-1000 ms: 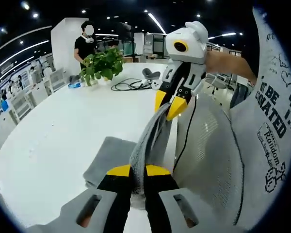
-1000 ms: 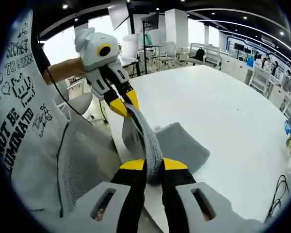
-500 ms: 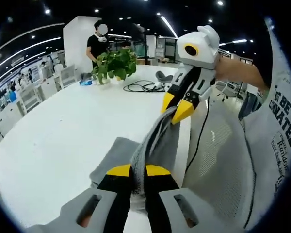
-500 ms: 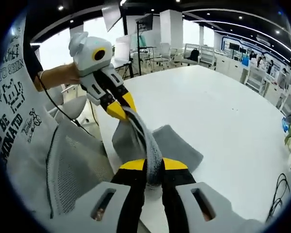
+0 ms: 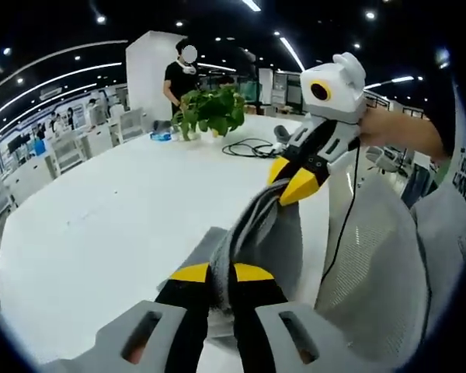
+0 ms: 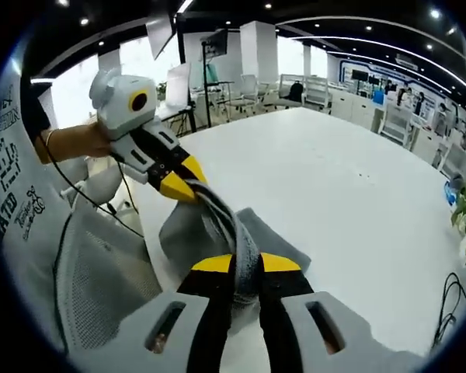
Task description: Fold the towel on the table until its edges align and the towel forms a compact rectangular stack.
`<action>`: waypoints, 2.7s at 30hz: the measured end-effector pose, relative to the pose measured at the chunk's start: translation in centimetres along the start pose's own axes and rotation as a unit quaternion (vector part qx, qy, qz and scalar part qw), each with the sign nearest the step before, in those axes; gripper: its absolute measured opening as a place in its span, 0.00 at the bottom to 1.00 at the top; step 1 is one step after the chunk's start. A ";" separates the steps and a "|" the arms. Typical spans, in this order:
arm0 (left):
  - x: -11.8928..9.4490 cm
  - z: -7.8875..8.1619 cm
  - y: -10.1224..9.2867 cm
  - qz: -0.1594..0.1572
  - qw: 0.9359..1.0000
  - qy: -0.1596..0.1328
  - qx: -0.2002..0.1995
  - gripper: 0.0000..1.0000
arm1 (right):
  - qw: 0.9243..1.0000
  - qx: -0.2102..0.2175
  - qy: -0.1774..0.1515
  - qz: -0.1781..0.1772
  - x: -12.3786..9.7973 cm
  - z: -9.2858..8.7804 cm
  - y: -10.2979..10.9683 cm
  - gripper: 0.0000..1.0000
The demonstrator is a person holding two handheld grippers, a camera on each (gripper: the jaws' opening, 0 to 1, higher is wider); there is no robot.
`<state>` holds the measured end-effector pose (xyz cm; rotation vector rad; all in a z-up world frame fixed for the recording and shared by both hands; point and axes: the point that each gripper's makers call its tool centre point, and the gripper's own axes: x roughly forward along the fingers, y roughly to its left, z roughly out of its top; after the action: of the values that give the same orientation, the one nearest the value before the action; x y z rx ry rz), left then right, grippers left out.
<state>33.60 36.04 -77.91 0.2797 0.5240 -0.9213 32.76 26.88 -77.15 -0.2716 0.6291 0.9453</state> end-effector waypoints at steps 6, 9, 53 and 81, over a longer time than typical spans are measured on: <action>1.1 -0.7 0.6 0.016 1.000 0.002 -0.004 0.10 | 1.000 0.001 0.007 -0.015 1.3 -0.5 -1.0 0.10; 1.7 -1.0 1.1 0.021 1.000 0.004 -0.006 0.10 | 1.000 0.005 0.012 -0.023 2.2 -0.9 -1.9 0.10; 8.8 -8.5 4.2 0.022 0.989 0.094 -0.112 0.11 | 0.991 0.098 0.084 -0.038 10.0 -7.6 -6.4 0.12; 9.2 -8.8 4.3 0.024 0.987 0.084 -0.132 0.10 | 0.983 0.154 0.013 -0.095 10.5 -8.2 -6.6 0.11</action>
<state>38.93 36.21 -90.22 0.1302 0.7840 -0.7745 39.50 26.18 -90.40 -0.0658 0.7484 0.6512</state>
